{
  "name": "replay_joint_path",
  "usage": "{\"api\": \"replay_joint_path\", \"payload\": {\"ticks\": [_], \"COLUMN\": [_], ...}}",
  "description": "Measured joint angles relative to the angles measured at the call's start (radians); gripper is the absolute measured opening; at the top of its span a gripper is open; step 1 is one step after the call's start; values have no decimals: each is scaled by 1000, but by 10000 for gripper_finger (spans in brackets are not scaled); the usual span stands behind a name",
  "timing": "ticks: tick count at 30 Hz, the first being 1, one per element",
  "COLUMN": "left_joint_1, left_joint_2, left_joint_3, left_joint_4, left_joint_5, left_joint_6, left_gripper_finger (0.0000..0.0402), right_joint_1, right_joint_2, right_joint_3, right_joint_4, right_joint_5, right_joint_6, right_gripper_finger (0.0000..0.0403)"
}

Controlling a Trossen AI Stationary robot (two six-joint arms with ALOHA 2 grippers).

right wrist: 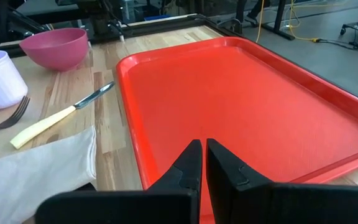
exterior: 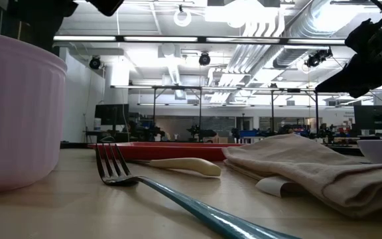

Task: Set up tray
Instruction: Put the purple mug on the top left of the orange serving tray

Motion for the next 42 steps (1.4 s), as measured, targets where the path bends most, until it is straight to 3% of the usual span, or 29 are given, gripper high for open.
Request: {"api": "replay_joint_path", "payload": {"ticks": [5,15,20,42], "left_joint_1": [0,0,-16,-38], "left_joint_2": [0,0,23,82], "left_joint_3": [0,0,0,0], "left_joint_4": [-4,-2,-6,0], "left_joint_5": [-15,-16,2,-28], "left_joint_6": [6,6,66,301], "left_gripper_finger": [48,162,195,166], "right_joint_1": [0,0,0,0], "right_joint_2": [-1,0,0,0], "right_joint_3": [0,0,0,0], "right_joint_4": [0,0,0,-2], "right_joint_5": [0,0,0,0], "right_joint_6": [0,0,0,0], "right_gripper_finger": [0,0,0,0]}}
